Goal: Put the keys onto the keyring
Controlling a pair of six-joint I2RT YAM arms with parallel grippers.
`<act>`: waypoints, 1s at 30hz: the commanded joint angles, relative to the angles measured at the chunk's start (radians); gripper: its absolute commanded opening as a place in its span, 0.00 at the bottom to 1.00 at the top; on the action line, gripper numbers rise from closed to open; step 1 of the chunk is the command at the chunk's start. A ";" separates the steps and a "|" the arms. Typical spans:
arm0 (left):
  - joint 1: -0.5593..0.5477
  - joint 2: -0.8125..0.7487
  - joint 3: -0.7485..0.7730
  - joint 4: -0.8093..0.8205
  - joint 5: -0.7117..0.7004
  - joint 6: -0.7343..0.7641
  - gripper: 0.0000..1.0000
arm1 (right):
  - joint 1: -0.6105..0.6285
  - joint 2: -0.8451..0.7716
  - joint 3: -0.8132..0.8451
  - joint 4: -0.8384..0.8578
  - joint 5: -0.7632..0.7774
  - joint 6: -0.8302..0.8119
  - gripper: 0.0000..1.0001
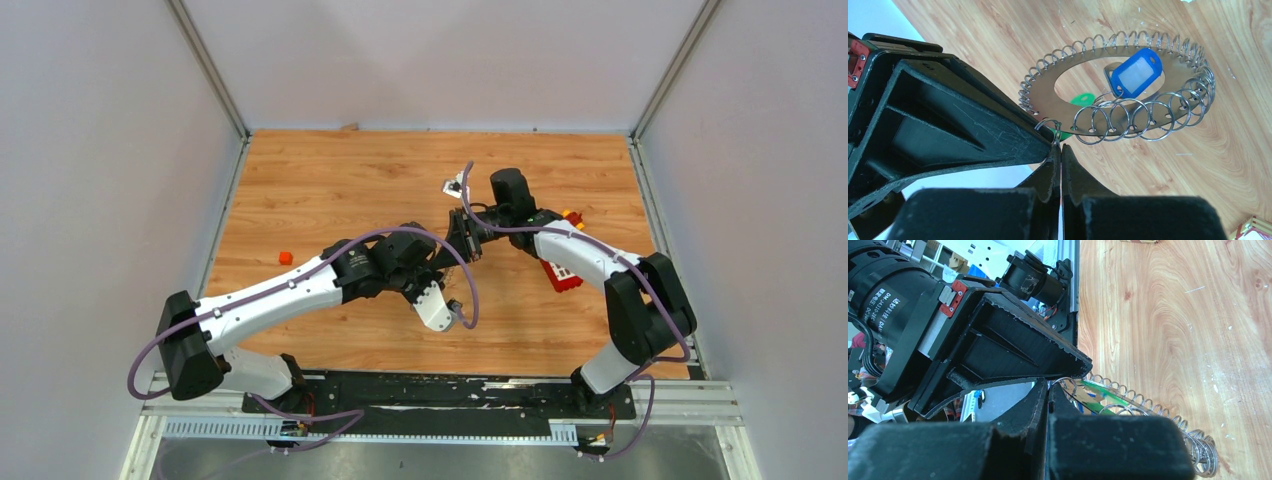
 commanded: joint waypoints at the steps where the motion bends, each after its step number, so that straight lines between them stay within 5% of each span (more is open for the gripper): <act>1: -0.011 0.025 0.021 0.020 0.097 0.014 0.00 | 0.028 -0.032 0.045 0.126 -0.090 0.023 0.00; 17: 0.036 -0.077 -0.020 0.090 0.155 -0.157 0.00 | 0.013 -0.060 0.046 0.062 -0.057 -0.078 0.00; 30: 0.078 -0.130 -0.078 0.178 0.242 -0.261 0.00 | -0.005 -0.126 -0.016 0.242 -0.077 0.006 0.00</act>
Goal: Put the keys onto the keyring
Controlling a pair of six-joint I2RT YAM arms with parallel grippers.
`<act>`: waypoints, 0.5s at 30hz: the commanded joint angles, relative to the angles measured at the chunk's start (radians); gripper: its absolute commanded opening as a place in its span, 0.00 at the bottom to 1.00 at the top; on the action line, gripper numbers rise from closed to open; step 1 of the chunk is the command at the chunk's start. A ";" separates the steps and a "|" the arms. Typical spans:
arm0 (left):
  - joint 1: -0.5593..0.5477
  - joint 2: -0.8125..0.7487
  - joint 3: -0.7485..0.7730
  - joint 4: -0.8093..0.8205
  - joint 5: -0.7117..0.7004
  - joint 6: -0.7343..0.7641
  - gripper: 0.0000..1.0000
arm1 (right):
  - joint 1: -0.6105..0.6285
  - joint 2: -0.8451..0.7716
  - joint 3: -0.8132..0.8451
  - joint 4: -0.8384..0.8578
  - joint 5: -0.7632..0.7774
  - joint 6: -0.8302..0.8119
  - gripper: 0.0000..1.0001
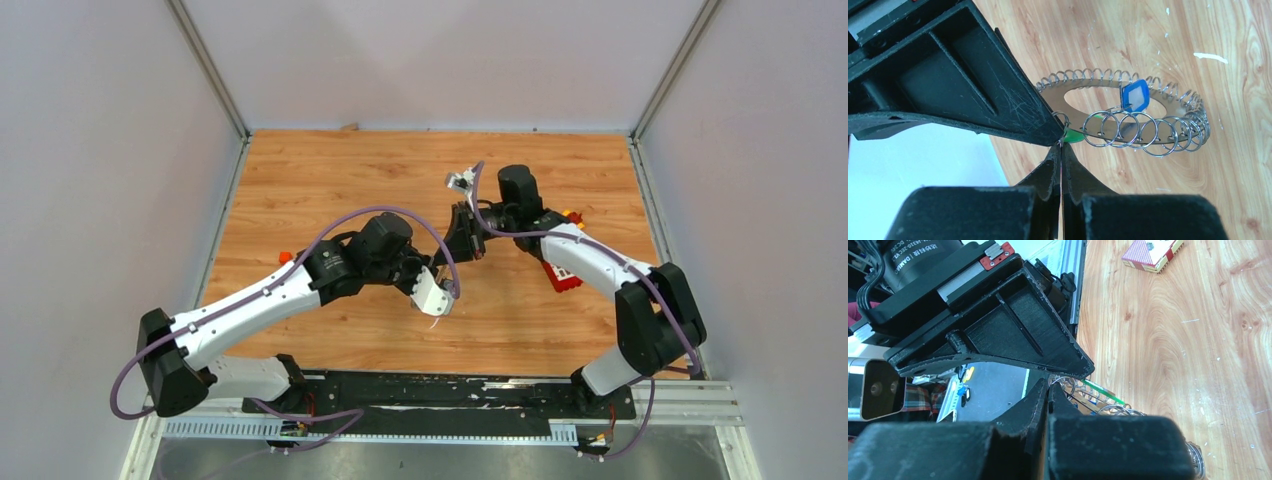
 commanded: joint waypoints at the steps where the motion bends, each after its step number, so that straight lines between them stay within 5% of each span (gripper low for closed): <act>1: 0.009 -0.019 -0.025 0.074 0.108 -0.071 0.00 | -0.007 -0.079 -0.011 0.173 -0.057 0.031 0.00; 15: 0.025 -0.069 -0.099 0.147 0.165 -0.108 0.00 | -0.025 -0.109 -0.056 0.328 -0.080 0.097 0.00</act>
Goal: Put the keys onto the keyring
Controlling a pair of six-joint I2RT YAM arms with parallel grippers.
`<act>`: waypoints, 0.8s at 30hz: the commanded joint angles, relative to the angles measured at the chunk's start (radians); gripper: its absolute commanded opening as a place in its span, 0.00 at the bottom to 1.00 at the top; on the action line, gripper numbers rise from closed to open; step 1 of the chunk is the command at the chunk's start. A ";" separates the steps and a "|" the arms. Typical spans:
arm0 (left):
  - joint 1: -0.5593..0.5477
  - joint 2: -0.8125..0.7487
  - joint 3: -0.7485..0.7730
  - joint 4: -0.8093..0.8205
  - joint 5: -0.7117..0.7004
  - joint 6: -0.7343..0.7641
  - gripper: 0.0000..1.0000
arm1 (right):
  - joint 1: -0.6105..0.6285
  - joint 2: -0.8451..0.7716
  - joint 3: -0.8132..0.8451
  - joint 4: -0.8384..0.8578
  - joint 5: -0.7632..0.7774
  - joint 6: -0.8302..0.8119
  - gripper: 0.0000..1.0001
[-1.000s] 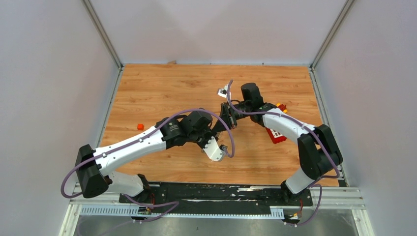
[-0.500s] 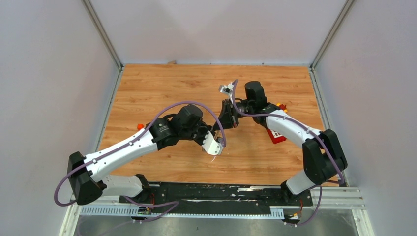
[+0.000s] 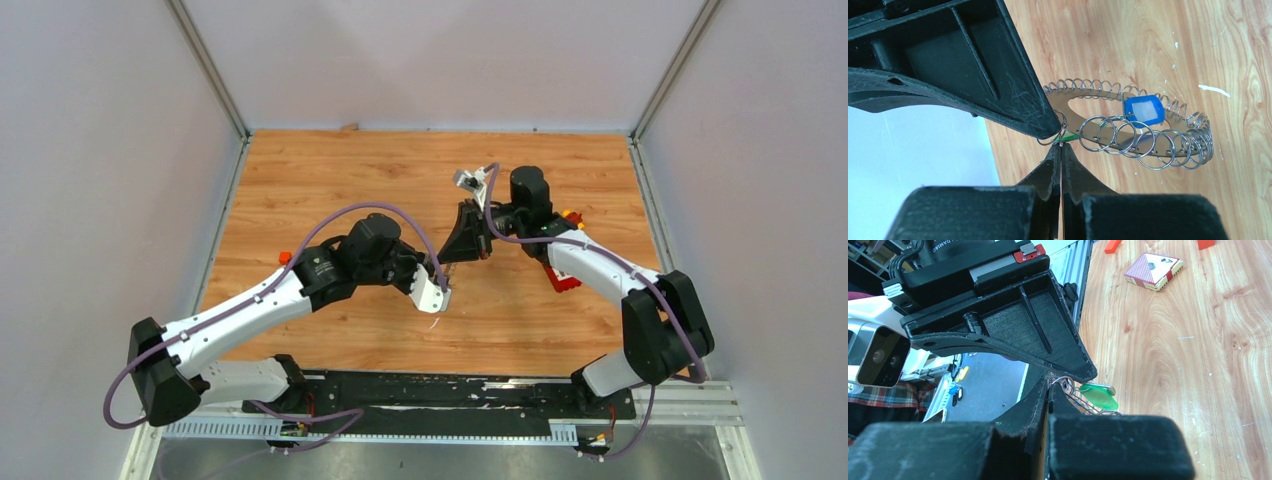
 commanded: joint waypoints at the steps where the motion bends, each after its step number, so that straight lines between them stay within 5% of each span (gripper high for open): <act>1: -0.004 -0.008 -0.020 0.009 0.081 -0.031 0.00 | -0.001 -0.053 0.016 0.143 -0.044 0.023 0.00; 21: -0.002 -0.043 -0.083 0.193 0.016 -0.212 0.00 | -0.012 -0.109 -0.003 0.117 -0.031 -0.068 0.00; 24: -0.002 -0.048 -0.091 0.199 0.020 -0.218 0.08 | -0.021 -0.118 -0.005 0.119 -0.032 -0.076 0.00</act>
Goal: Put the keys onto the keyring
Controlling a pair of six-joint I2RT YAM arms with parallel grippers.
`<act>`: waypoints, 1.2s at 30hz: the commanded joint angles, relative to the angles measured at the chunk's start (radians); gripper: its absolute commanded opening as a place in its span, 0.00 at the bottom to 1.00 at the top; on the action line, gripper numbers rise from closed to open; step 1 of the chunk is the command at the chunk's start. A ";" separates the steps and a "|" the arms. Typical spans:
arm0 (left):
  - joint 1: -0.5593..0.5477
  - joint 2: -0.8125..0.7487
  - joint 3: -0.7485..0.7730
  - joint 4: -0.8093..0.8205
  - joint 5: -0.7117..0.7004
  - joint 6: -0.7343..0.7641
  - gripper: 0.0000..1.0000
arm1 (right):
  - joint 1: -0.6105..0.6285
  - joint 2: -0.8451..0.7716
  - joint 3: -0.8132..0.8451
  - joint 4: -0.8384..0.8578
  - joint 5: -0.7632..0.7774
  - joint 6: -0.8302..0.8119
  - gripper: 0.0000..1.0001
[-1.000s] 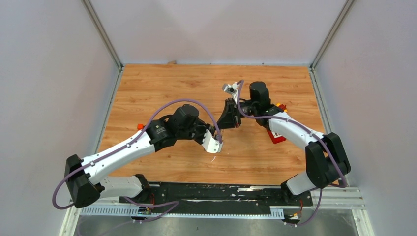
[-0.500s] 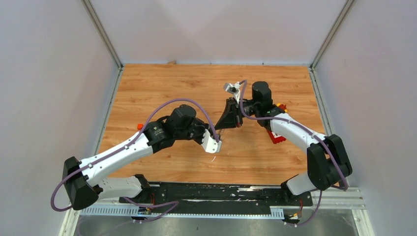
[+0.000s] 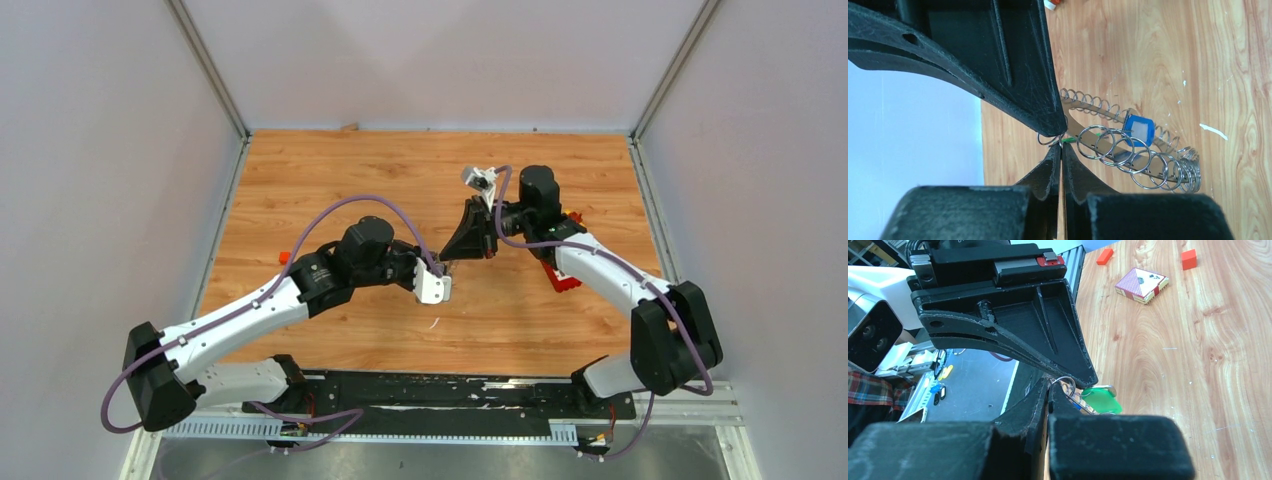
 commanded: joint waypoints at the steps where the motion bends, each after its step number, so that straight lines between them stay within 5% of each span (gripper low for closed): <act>1: -0.007 -0.011 -0.019 0.030 0.010 -0.052 0.10 | -0.004 -0.064 0.011 0.097 -0.033 -0.029 0.00; 11: -0.007 -0.020 -0.011 0.013 0.006 -0.054 0.34 | -0.006 -0.065 0.048 -0.071 -0.061 -0.192 0.00; 27: 0.004 -0.080 0.003 -0.071 0.018 -0.010 0.57 | -0.006 -0.048 0.118 -0.352 -0.062 -0.456 0.00; 36: 0.026 -0.064 0.077 -0.113 0.023 0.002 0.49 | -0.004 -0.035 0.152 -0.498 -0.093 -0.592 0.00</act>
